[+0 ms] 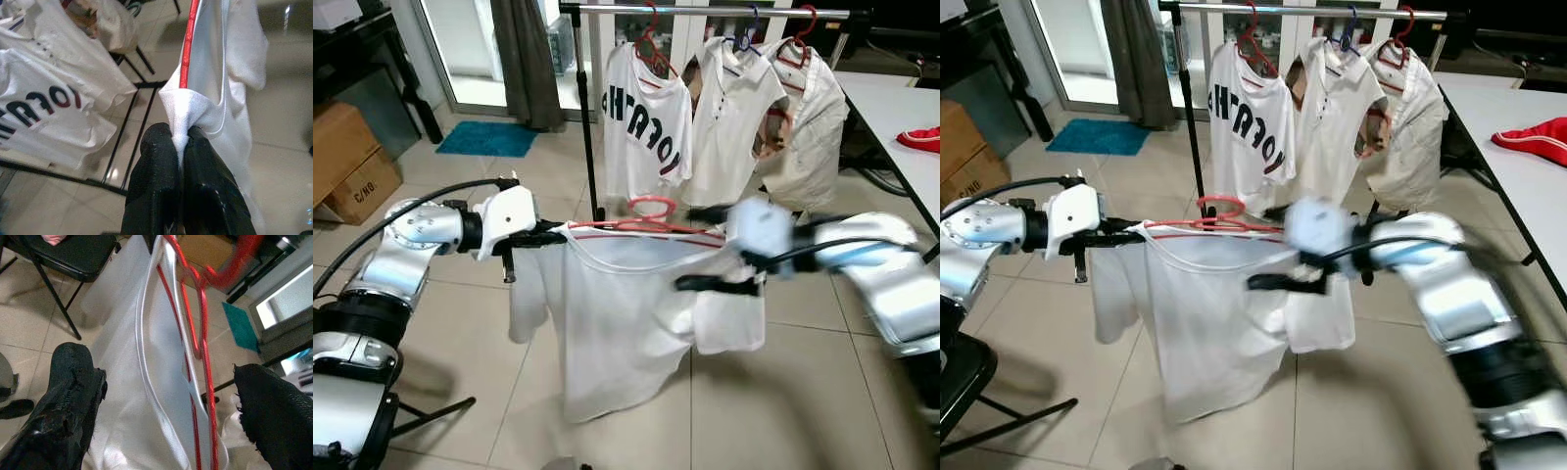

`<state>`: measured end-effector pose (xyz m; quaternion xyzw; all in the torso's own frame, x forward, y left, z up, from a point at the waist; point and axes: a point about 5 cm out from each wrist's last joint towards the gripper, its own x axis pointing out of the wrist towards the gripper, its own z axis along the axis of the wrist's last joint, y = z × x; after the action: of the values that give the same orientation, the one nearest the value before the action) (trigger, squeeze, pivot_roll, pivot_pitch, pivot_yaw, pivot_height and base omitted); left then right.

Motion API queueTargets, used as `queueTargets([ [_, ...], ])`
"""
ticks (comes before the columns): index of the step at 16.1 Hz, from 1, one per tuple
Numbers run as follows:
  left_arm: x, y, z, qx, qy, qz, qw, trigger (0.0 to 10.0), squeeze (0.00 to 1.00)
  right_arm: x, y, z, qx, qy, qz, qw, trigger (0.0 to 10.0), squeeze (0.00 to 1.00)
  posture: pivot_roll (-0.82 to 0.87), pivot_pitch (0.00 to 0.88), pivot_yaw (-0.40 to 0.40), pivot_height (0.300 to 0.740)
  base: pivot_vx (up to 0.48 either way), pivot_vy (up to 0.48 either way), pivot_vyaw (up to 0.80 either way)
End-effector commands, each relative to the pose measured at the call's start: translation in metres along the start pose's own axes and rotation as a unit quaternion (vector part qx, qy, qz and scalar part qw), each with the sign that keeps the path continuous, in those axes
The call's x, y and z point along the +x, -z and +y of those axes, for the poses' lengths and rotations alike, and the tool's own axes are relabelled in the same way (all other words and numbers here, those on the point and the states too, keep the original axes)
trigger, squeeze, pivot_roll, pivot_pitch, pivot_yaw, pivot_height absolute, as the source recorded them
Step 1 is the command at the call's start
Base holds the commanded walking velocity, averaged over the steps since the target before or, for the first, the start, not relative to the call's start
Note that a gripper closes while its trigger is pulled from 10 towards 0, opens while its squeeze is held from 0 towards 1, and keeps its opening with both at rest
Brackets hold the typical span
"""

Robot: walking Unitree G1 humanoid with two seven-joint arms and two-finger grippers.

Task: Hang hanger

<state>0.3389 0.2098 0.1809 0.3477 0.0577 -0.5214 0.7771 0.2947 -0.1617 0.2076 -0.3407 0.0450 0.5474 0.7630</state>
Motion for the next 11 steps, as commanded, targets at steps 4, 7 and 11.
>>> queueTargets([
  [4,-0.008,-0.010,-0.001,-0.012,0.023,-0.047,0.999,0.0,0.00,0.002,-0.006,-0.006,0.022,-0.003,-0.016,1.000,10.0,0.00,-0.15,0.000,0.016,0.740,0.000,0.000,0.00],
  [7,-0.008,-0.013,-0.007,-0.011,0.047,-0.056,0.997,0.0,0.00,0.035,-0.016,-0.002,0.073,-0.006,-0.071,0.995,3.8,0.00,-0.13,0.000,0.008,0.740,0.000,0.000,0.00],
  [11,-0.013,-0.013,-0.008,-0.017,0.049,-0.050,0.997,0.0,0.00,0.045,-0.020,0.002,0.075,-0.029,-0.084,0.993,0.0,0.00,-0.12,0.000,0.003,0.740,0.000,0.000,0.00],
])
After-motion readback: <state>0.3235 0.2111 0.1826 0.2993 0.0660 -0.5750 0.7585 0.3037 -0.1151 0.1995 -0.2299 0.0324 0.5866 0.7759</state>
